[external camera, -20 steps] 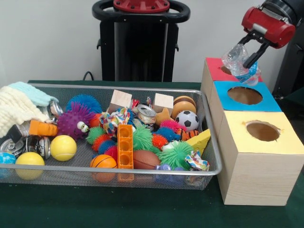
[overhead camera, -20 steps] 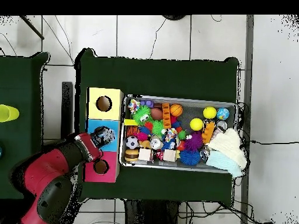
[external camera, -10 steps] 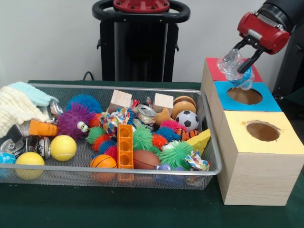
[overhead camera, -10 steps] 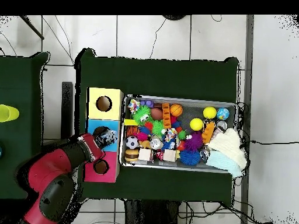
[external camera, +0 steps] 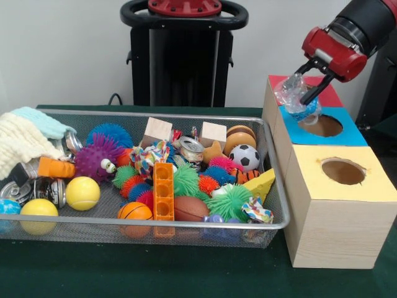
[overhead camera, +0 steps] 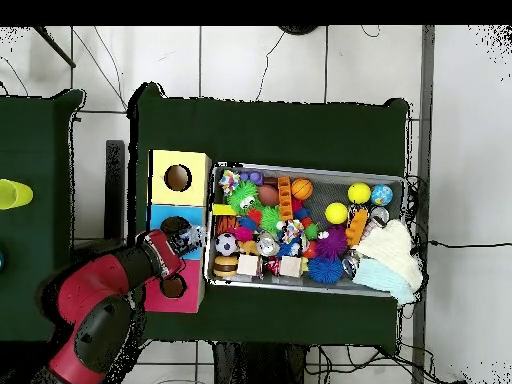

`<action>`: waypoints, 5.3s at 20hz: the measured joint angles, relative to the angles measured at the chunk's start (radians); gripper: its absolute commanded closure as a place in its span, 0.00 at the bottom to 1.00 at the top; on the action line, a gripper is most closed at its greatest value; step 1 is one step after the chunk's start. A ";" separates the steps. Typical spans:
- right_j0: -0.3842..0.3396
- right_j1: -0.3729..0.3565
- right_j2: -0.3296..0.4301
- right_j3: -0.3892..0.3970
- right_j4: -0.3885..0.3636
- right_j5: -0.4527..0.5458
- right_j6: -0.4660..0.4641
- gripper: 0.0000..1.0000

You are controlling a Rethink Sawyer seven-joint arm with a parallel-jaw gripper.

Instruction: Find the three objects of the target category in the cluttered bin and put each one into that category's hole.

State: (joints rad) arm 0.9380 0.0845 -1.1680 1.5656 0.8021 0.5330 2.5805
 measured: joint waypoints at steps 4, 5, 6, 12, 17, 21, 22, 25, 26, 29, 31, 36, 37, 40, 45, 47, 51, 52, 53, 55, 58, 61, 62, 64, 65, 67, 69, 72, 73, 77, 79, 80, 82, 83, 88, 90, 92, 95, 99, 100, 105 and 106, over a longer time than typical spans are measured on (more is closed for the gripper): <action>0.000 0.016 0.000 0.000 0.011 -0.001 0.005 1.00; 0.000 0.021 -0.001 -0.001 0.018 -0.002 0.013 1.00; 0.000 0.022 -0.001 -0.001 0.022 -0.002 0.018 1.00; 0.000 0.023 -0.001 -0.001 0.035 -0.002 0.044 1.00; 0.000 0.023 -0.001 -0.001 0.040 -0.002 0.059 1.00; 0.000 0.023 -0.001 -0.001 0.040 -0.002 0.068 1.00; 0.000 0.024 -0.001 -0.001 0.040 -0.002 0.070 1.00; 0.000 0.026 -0.001 -0.001 0.041 -0.002 0.070 1.00; 0.001 0.026 -0.001 -0.001 0.041 -0.002 0.070 1.00; 0.002 0.028 -0.001 -0.002 0.043 -0.003 0.070 1.00; 0.004 0.031 -0.001 -0.002 0.047 -0.007 0.070 1.00; 0.008 0.041 -0.001 -0.003 0.059 -0.014 0.071 1.00; 0.009 0.041 -0.001 -0.003 0.060 -0.015 0.071 1.00; 0.012 0.041 -0.001 -0.003 0.061 -0.015 0.071 1.00; 0.015 0.044 -0.001 -0.003 0.061 -0.015 0.071 1.00; 0.016 0.045 -0.001 -0.003 0.062 -0.015 0.071 1.00; 0.020 0.045 0.001 -0.003 0.062 -0.015 0.071 1.00; 0.021 0.045 0.002 -0.003 0.062 -0.015 0.071 1.00; 0.021 0.045 0.002 -0.003 0.062 -0.016 0.071 1.00; 0.022 0.045 0.002 -0.003 0.062 -0.018 0.071 1.00; 0.022 0.044 0.004 -0.003 0.062 -0.018 0.071 1.00; 0.022 0.043 0.005 -0.002 0.062 -0.018 0.071 1.00; 0.022 0.042 0.006 -0.002 0.062 -0.018 0.071 1.00; 0.022 0.038 0.010 -0.002 0.062 -0.020 0.071 1.00; 0.022 0.028 0.018 -0.002 0.062 -0.024 0.071 0.00; 0.022 0.025 0.020 -0.002 0.062 -0.025 0.071 0.00; 0.022 0.020 0.024 -0.002 0.062 -0.028 0.071 0.00; 0.022 0.011 0.033 -0.002 0.062 -0.038 0.071 0.00; 0.022 0.005 0.040 -0.002 0.062 -0.044 0.071 0.00; 0.022 -0.004 0.053 -0.002 0.061 -0.055 0.071 0.00; 0.022 -0.009 0.061 -0.002 0.061 -0.059 0.071 0.00; 0.022 -0.016 0.068 -0.002 0.061 -0.059 0.071 0.00; 0.022 -0.021 0.072 -0.002 0.061 -0.059 0.071 0.00; 0.022 -0.025 0.074 -0.002 0.062 -0.059 0.071 0.00; 0.021 -0.043 0.082 -0.002 0.061 -0.059 0.071 0.00; 0.020 -0.051 0.084 -0.002 0.061 -0.059 0.071 0.00; 0.017 -0.065 0.085 -0.002 0.060 -0.059 0.071 0.00; 0.007 -0.095 0.087 -0.002 0.059 -0.058 0.071 0.00; -0.013 -0.137 0.098 -0.001 0.059 -0.060 0.071 0.00; -0.020 -0.148 0.103 -0.001 0.059 -0.061 0.071 0.00; -0.047 -0.189 0.123 -0.001 0.058 -0.069 0.071 0.00; -0.050 -0.192 0.125 -0.001 0.058 -0.070 0.071 0.00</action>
State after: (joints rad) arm 0.8880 -0.1079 -1.0434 1.5646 0.8597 0.4626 2.6512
